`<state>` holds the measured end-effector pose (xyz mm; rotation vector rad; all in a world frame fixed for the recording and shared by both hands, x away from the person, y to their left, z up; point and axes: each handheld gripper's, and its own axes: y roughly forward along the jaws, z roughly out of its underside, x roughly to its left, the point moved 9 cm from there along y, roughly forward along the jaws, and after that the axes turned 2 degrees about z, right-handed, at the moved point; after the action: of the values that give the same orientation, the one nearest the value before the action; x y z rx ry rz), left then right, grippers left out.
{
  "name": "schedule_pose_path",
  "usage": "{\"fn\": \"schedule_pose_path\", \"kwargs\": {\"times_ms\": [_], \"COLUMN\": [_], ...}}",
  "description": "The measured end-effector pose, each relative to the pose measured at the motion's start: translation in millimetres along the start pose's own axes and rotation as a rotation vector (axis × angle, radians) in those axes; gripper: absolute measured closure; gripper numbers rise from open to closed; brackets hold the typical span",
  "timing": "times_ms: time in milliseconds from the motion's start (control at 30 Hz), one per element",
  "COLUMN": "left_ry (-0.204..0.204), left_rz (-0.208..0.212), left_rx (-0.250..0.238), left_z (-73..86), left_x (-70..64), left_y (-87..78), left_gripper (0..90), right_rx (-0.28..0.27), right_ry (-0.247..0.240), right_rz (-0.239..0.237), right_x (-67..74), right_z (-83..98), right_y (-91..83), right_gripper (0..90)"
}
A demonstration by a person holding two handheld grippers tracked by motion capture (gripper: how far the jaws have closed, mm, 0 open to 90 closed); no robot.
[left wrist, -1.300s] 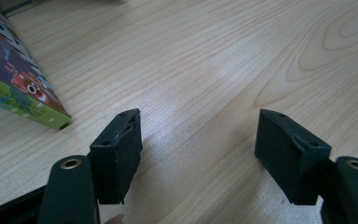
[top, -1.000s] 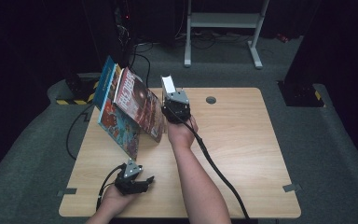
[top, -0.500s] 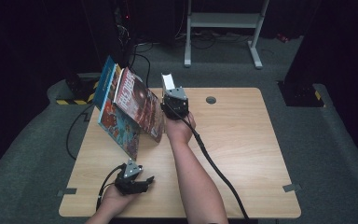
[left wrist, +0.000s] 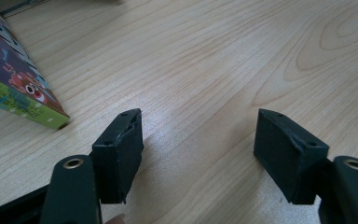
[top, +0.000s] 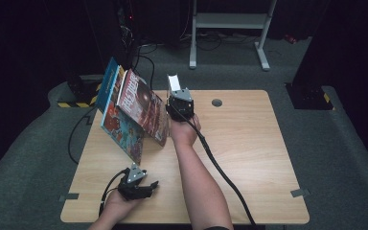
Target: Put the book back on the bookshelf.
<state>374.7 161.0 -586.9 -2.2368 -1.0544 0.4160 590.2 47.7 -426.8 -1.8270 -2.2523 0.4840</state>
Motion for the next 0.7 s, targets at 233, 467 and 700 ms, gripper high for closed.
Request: {"fn": "schedule_pose_path", "kwargs": {"times_ms": [233, 467, 700], "left_ry": [0.002, 0.003, 0.006], "left_rz": [0.001, 0.003, 0.002], "left_rx": [0.000, 0.000, 0.000], "left_z": [0.2, 0.2, 0.2], "left_x": [-0.1, -0.3, -0.2], "left_y": [-0.2, -0.2, -0.3], "left_gripper": [32.8, 33.0, 33.1], "right_rx": [-0.003, -0.002, -0.008], "right_ry": [0.007, 0.012, 0.017], "right_rz": [0.002, 0.000, -0.001], "right_x": [-0.4, -0.6, -1.5], "right_z": [-0.7, -0.2, 1.4], "right_y": [3.4, 3.7, 3.7], "right_gripper": [54.1, 54.1, 53.9]}}
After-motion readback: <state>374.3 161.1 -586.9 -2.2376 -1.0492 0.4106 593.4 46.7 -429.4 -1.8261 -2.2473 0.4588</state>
